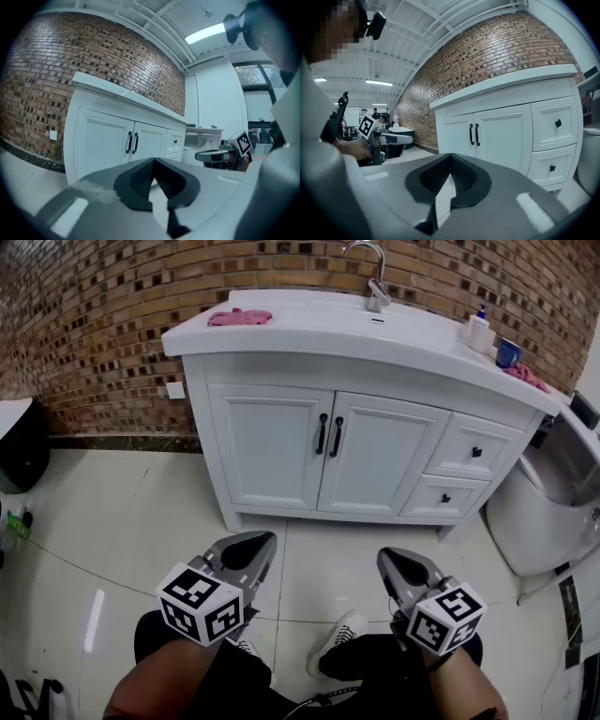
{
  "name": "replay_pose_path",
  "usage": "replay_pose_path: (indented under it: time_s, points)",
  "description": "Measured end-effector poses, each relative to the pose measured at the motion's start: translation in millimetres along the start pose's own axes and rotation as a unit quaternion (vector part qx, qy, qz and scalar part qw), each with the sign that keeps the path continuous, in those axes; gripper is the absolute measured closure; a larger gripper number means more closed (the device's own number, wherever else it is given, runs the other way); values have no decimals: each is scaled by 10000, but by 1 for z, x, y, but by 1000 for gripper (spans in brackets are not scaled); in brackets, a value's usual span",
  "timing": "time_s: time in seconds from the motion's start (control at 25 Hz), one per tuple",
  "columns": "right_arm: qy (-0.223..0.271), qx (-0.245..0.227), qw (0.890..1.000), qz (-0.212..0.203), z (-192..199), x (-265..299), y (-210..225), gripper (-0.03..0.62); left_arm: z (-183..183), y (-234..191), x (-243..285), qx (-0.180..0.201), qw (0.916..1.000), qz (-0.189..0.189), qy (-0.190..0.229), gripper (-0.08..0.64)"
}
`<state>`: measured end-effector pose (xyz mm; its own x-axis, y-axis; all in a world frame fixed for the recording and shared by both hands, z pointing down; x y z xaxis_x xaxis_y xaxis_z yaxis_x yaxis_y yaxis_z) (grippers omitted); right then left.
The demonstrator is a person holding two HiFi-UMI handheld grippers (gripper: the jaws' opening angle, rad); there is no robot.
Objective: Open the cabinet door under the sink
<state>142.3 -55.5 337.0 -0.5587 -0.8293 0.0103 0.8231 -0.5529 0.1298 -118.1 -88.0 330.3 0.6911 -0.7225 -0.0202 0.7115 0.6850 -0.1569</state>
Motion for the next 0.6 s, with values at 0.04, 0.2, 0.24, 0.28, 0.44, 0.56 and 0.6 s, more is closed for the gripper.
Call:
replay_pose_path:
  time_s: [0.04, 0.2, 0.24, 0.28, 0.44, 0.56, 0.6]
  points:
    - [-3, -1, 10000, 4, 0, 0, 0, 584, 0, 0, 0, 1, 10000, 3, 1, 557]
    - [-3, -3, 10000, 15, 1, 1, 0, 584, 0, -1, -1, 8, 10000, 9, 11, 557]
    - [-1, -3, 10000, 16, 1, 1, 0, 584, 0, -1, -1, 8, 10000, 10, 14, 557]
    - [0, -4, 10000, 14, 1, 1, 0, 584, 0, -1, -1, 7, 10000, 9, 14, 557]
    - [-4, -12, 10000, 9, 0, 1, -1, 584, -1, -1, 0, 6, 10000, 3, 15, 557]
    - [0, -20, 10000, 12, 0, 1, -2, 584, -1, 0, 0, -23, 10000, 29, 34, 557]
    - [5, -18, 10000, 16, -1, 2, -2, 584, -2, 1, 1, -35, 10000, 51, 46, 557]
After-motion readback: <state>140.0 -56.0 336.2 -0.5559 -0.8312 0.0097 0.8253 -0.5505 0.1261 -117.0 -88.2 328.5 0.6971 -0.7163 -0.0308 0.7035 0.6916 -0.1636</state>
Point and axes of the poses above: the fingertips, and each gripper's own axes: x forward along the fingers, y to its right, z out of its underside, the point moved 7 cm from there along -x, backward along the fingers, and after that the axes turned 10 degrees about y, right-handed, at the moved point
